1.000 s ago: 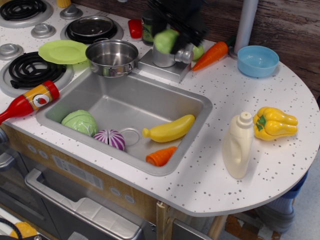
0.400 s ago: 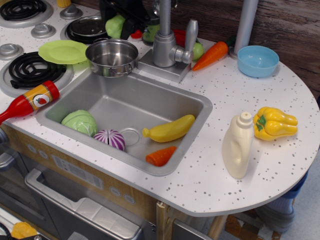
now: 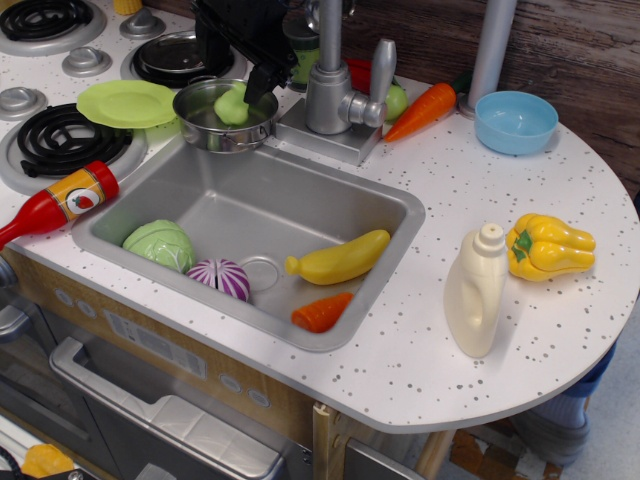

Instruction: Put broccoli in pot or pan

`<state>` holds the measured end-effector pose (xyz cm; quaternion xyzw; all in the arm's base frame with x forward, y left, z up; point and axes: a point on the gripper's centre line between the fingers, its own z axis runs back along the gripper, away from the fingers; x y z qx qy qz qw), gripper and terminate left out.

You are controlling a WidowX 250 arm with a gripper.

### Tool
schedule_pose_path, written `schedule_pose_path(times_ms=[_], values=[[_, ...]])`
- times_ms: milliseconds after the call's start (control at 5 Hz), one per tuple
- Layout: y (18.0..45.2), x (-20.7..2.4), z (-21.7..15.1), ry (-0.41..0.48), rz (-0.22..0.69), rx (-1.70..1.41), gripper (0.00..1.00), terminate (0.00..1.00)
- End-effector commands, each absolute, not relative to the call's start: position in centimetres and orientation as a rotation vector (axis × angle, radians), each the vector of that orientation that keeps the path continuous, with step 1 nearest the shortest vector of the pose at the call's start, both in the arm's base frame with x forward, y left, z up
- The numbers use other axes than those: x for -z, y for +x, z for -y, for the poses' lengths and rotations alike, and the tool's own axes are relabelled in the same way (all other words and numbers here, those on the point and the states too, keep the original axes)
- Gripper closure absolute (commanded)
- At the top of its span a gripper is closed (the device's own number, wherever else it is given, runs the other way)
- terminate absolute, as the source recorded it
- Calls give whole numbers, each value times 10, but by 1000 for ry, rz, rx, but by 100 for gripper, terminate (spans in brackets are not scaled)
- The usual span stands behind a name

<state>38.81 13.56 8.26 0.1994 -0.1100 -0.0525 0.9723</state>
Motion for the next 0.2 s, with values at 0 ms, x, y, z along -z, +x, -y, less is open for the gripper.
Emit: schedule_pose_path(times_ms=[0], values=[[395,-104,-140,422,279,109,0,100]])
